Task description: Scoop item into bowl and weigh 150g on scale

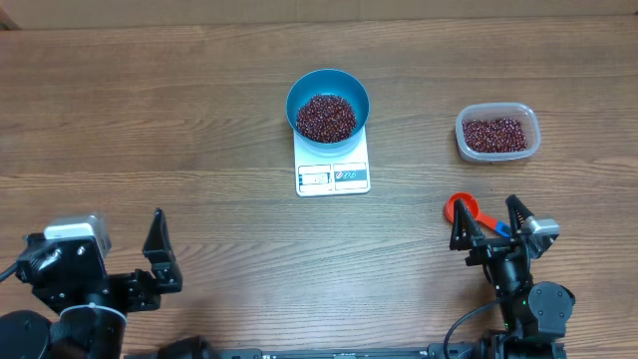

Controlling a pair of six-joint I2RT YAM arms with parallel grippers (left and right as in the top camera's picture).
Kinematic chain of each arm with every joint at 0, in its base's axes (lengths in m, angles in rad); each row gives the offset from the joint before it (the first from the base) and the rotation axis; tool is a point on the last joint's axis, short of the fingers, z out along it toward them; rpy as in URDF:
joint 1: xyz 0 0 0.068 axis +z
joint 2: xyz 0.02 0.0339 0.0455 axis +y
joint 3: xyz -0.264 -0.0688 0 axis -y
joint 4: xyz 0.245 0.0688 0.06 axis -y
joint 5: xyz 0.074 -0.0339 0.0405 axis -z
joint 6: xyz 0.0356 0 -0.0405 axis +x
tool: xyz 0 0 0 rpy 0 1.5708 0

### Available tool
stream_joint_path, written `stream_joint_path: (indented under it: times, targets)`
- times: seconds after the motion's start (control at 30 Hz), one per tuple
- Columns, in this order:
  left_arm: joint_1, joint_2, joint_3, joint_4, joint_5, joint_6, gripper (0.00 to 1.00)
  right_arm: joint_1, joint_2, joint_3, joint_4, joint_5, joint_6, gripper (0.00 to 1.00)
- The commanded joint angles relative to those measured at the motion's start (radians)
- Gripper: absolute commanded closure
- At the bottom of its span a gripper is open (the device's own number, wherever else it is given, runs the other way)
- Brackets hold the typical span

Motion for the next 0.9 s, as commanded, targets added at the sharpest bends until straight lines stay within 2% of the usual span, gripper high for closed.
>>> stream_joint_path:
  times: [0.0, 0.33, 0.53, 0.67, 0.87]
  targets:
    - [0.005, -0.003, 0.002, -0.009, 0.041, -0.057, 0.0, 0.004, -0.012, -0.01, 0.006, 0.007, 0.003, 0.0]
    - [0.005, -0.003, 0.0, -0.114, 0.018, -0.047, 0.0, 0.004, -0.012, -0.01, 0.006, 0.007, 0.003, 0.0]
    - [-0.005, -0.026, -0.081, -0.053, 0.02, -0.072, 0.0, 0.004, -0.012, -0.01, 0.005, 0.007, 0.003, 0.0]
    - [-0.023, -0.119, -0.19, 0.01, 0.019, -0.072, 0.0, 0.004, -0.012, -0.01, 0.006, 0.007, 0.003, 0.0]
    - [-0.054, -0.368, -0.422, 0.127, 0.004, -0.054, 0.0, 0.004, -0.012, -0.01, 0.006, 0.007, 0.003, 0.0]
